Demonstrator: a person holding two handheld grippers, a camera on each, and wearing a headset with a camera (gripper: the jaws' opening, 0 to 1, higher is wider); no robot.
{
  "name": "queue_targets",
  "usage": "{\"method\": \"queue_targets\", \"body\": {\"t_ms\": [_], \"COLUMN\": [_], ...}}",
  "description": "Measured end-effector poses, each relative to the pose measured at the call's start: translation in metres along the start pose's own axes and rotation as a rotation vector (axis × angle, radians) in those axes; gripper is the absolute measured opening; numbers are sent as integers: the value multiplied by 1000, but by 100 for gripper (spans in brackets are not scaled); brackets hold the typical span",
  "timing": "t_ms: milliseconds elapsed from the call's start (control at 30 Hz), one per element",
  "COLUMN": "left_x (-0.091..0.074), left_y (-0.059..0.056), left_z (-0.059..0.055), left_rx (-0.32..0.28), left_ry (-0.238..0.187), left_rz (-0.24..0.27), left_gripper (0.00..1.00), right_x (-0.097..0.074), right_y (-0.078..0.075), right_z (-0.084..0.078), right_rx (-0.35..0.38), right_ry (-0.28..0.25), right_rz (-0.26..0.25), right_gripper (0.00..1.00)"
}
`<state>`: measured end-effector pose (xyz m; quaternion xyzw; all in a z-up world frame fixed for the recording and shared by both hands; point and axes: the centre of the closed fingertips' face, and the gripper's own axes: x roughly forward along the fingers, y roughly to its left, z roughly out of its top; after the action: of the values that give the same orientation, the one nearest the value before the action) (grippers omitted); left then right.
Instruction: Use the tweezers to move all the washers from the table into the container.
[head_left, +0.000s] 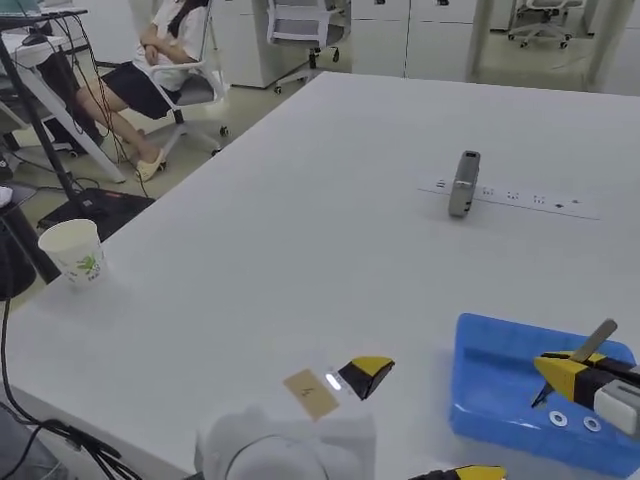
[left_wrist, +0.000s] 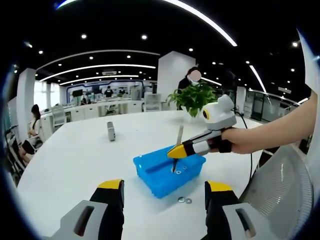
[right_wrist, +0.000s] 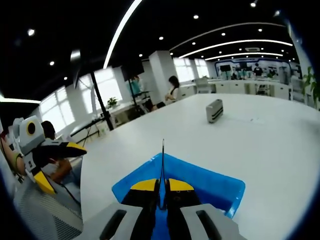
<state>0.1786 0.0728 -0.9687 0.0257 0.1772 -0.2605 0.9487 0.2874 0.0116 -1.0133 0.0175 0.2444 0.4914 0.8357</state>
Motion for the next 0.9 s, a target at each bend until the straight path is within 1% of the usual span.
{"method": "queue_targets", "body": {"t_ms": [167,200,233,267,333,500,700,800,900], "left_x": [0,0,0,0,0,0,0,0,0], "left_y": [0,0,0,0,0,1,1,1,1], "left_z": [0,0,0,0,0,0,-1,0,0], "left_rx": [0,1,1,1,-2,-1,0,2,0], "left_ry": [1,1,1,0,-1,0,3,2,3], "left_rz": [1,0,1,2,1,5,3,3,4], "left_gripper": [65,65,65,65,65,65,65,65,65], "right_x": [5,5,6,7,8,7,5,4,1], "right_y": [-3,-4,-2,-2,-3,-4,-4,-5,-2], "right_z": [-9,-10,-10,-11,-13,-12,-11,-8,-1], "right_rx": [0,-2,-16,-21,-35,-25,-30,-33,-30], "right_ry": [34,34,30,36,49,44,40,31,7], "right_rz": [-5,-1,14,19,17,15,11,6,6], "right_gripper": [2,2,2,2,2,2,3,3,3]}}
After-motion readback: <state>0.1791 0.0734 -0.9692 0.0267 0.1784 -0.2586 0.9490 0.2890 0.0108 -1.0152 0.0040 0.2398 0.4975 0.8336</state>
